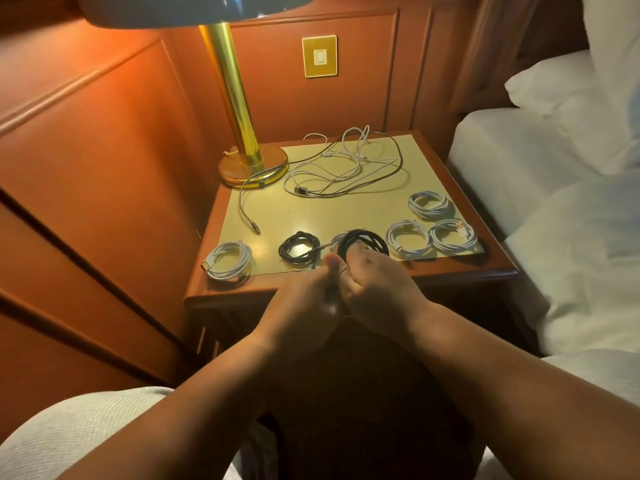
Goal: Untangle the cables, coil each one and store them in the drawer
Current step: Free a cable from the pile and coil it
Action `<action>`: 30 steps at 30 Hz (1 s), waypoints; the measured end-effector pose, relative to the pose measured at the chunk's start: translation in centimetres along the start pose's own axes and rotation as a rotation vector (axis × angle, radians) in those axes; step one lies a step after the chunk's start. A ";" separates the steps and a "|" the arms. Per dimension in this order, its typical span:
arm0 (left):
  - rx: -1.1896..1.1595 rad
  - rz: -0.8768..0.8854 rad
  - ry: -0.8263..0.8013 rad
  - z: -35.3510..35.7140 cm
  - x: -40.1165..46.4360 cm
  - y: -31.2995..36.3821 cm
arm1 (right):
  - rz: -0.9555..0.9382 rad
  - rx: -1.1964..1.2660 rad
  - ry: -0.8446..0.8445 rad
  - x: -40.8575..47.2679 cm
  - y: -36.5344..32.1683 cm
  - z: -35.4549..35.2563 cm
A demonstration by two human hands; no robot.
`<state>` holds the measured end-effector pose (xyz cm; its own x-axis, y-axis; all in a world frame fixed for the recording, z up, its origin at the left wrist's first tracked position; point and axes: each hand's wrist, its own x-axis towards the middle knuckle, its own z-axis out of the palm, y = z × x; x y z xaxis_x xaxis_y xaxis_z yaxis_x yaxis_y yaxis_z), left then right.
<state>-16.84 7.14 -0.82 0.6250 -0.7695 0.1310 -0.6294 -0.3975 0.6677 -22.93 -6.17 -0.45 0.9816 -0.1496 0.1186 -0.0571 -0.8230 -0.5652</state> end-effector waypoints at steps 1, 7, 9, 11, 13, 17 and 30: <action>0.120 0.100 0.088 0.2 0.0 -0.4 | 0.051 0.030 -0.037 0.0 -0.2 0.0; 0.120 0.120 0.146 -0.3 0.2 -2.1 | 0.126 0.255 -0.187 0.2 -0.1 0.8; 0.124 0.179 0.071 -0.7 0.2 -1.8 | 0.174 0.374 -0.239 0.1 -0.2 0.5; 0.140 0.233 0.092 -0.8 0.3 -1.7 | 0.215 0.512 -0.273 0.1 -0.3 0.2; 0.198 0.278 0.138 -0.4 0.6 -2.3 | 0.250 0.650 -0.265 0.0 -0.5 0.0; 0.257 0.260 0.251 -0.2 0.9 -3.2 | 0.322 0.826 -0.155 0.1 -0.9 -0.5; -0.739 -0.289 0.443 0.9 0.3 -1.1 | 0.285 1.228 -0.021 0.0 -0.8 -0.1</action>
<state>-16.38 6.90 -2.17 0.9290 -0.3663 0.0533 -0.0597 -0.0062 0.9982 -22.87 -5.52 0.07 0.9657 -0.2194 -0.1390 -0.0714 0.2901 -0.9543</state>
